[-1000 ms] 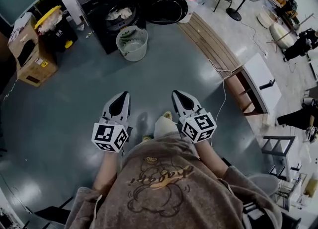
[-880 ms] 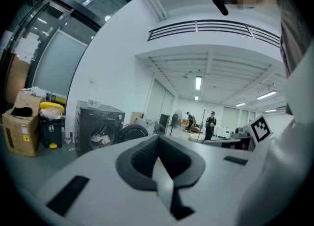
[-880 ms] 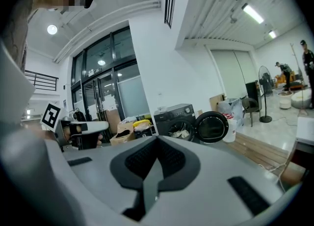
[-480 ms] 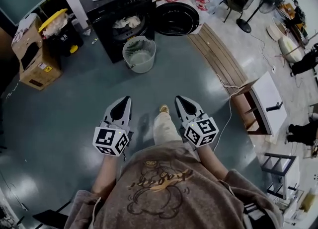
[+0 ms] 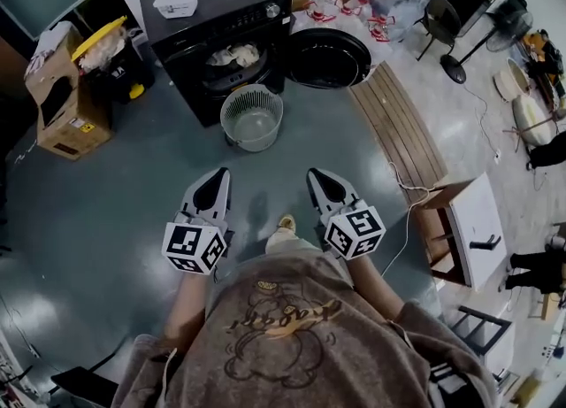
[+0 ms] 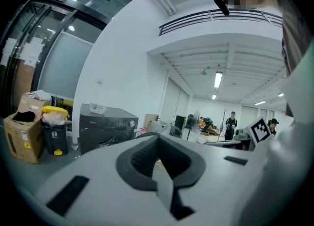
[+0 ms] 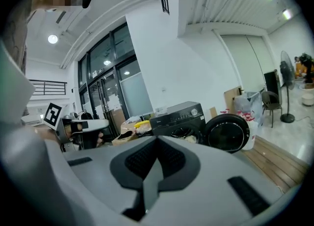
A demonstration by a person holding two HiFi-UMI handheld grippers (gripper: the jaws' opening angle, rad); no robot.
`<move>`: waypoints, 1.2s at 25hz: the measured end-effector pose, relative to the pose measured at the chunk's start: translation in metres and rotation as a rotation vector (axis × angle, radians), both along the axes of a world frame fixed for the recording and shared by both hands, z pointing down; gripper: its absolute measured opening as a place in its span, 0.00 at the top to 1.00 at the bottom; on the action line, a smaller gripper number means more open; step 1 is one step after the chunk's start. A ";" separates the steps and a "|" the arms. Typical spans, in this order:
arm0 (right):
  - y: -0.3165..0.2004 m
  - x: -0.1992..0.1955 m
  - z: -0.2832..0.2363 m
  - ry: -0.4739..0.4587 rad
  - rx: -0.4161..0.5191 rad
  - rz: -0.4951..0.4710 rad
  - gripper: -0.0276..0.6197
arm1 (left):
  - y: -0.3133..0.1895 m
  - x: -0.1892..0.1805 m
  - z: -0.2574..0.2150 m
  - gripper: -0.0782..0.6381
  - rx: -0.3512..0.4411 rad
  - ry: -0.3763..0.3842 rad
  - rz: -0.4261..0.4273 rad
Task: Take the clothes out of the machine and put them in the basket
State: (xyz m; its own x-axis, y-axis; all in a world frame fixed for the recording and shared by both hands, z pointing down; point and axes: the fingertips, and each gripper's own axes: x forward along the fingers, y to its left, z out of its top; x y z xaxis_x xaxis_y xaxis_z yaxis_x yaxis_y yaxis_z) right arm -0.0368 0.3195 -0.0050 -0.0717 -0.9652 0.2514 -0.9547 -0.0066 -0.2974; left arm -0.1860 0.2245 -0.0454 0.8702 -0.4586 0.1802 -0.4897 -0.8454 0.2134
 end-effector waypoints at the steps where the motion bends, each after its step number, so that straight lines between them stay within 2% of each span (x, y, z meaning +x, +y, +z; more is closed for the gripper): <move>1: -0.009 0.010 0.000 -0.003 -0.001 -0.006 0.96 | -0.009 0.010 0.000 0.88 -0.001 -0.002 -0.006; 8: -0.065 0.062 0.008 -0.006 -0.015 -0.049 0.96 | -0.062 0.054 0.002 0.88 0.003 0.018 -0.053; 17: -0.157 0.077 0.020 -0.004 -0.033 -0.137 0.96 | -0.149 0.083 0.020 0.88 -0.018 0.022 -0.116; 23: -0.239 0.106 0.025 0.016 -0.038 -0.159 0.96 | -0.228 0.125 0.031 0.88 -0.023 0.038 -0.102; 30: -0.359 0.122 0.050 0.009 -0.079 -0.221 0.96 | -0.325 0.159 0.059 0.88 -0.048 0.005 -0.079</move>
State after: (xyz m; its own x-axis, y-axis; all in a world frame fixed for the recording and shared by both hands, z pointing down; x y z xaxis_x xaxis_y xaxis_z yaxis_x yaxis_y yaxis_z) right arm 0.0857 -0.0396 0.0447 -0.2770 -0.9035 0.3269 -0.9379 0.1804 -0.2962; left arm -0.0265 -0.1001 0.0138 0.8329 -0.5164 0.1992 -0.5529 -0.7931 0.2555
